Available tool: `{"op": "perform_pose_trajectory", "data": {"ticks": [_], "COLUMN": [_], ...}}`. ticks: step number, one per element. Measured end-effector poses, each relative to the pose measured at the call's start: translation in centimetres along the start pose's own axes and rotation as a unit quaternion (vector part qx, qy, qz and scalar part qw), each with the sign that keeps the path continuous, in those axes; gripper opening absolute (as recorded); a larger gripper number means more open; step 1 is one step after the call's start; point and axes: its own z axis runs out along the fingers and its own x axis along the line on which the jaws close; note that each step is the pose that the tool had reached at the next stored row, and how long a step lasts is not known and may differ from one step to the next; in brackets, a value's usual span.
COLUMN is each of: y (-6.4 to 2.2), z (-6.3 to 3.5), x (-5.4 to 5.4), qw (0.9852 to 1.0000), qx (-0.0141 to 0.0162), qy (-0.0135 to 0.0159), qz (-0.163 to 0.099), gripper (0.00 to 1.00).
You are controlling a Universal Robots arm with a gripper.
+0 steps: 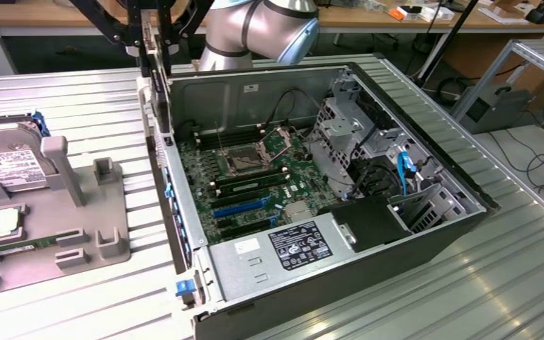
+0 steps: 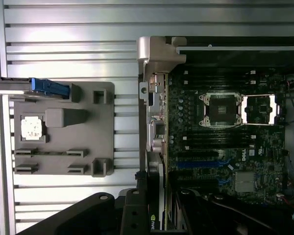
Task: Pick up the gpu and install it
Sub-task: 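Pick up the gpu and move the gpu toward the slot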
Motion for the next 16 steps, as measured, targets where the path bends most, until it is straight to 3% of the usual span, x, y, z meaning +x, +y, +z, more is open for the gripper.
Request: {"op": "perform_pose_trajectory", "data": {"ticks": [16], "y": [0.06], "z": [0.09], "x": [-3.4], "qw": [1.0], "qx": [0.0012], "qy": [0.0], "qz": [0.0], "gripper": [0.27]}}
